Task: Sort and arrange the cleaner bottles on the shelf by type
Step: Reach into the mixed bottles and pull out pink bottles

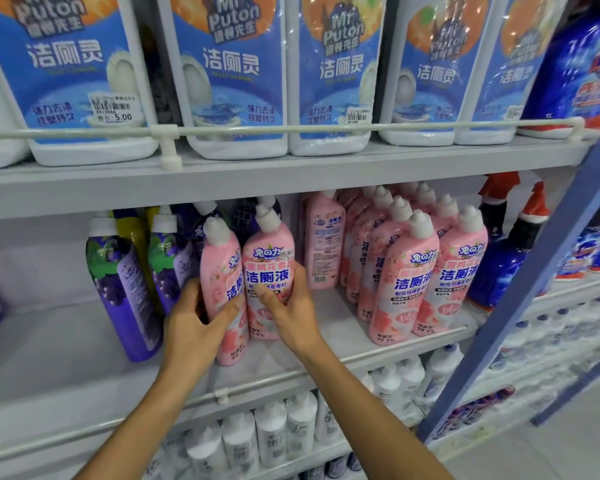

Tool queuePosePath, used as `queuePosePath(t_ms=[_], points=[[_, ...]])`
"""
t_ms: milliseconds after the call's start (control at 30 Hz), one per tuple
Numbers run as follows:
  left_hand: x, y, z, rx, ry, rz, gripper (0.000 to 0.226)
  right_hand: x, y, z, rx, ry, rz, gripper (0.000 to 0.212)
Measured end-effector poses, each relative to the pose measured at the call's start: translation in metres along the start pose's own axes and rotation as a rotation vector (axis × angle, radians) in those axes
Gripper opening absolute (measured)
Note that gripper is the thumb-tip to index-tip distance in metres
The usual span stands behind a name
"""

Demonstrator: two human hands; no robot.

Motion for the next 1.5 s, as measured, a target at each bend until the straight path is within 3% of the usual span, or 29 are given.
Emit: queuePosePath(t_ms=[100,333,400,533,633,733,933,1033,1233,1500], points=[[0.001,0.003,0.004,-0.015,-0.049,0.033,0.058,-0.002,-0.001,-0.001,0.011,0.026,-0.003,0.06],[0.002,0.007,0.008,-0.022,-0.092,0.048,0.061,0.006,-0.004,-0.014,-0.034,0.1,-0.081,0.044],[0.002,0.007,0.006,-0.017,-0.082,0.047,0.061,0.014,-0.011,-0.026,-0.066,0.104,-0.112,0.05],[0.0,0.008,0.004,-0.018,-0.105,0.051,0.043,0.05,-0.041,-0.042,-0.099,0.064,0.072,0.071],[-0.002,0.009,0.003,-0.019,-0.11,0.054,0.039,0.068,-0.071,-0.05,-0.084,0.043,0.242,0.062],[-0.002,0.009,0.002,-0.028,-0.119,0.065,0.037,0.061,-0.095,-0.053,-0.037,0.078,0.306,0.052],[-0.003,0.01,0.005,-0.036,-0.113,0.06,0.034,0.039,-0.108,-0.046,0.08,0.432,0.493,0.076],[-0.003,0.01,0.008,-0.053,-0.12,0.057,0.036,0.034,-0.106,-0.053,0.082,0.55,0.535,0.078],[-0.003,0.012,0.01,-0.059,-0.127,0.062,0.037,0.041,-0.101,-0.051,0.08,0.626,0.627,0.06],[-0.004,0.011,0.009,-0.067,-0.138,0.075,0.034,0.042,-0.104,-0.057,0.226,0.637,0.561,0.073]])
Point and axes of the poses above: each hand's wrist, its own y-axis away from the middle knuckle, its own x-axis out of the back of the hand, z = x × y, the point moved 8 cm from there along -y, towards the middle knuckle, and after that the axes turned 9 degrees about z, right-handed, at the moved point
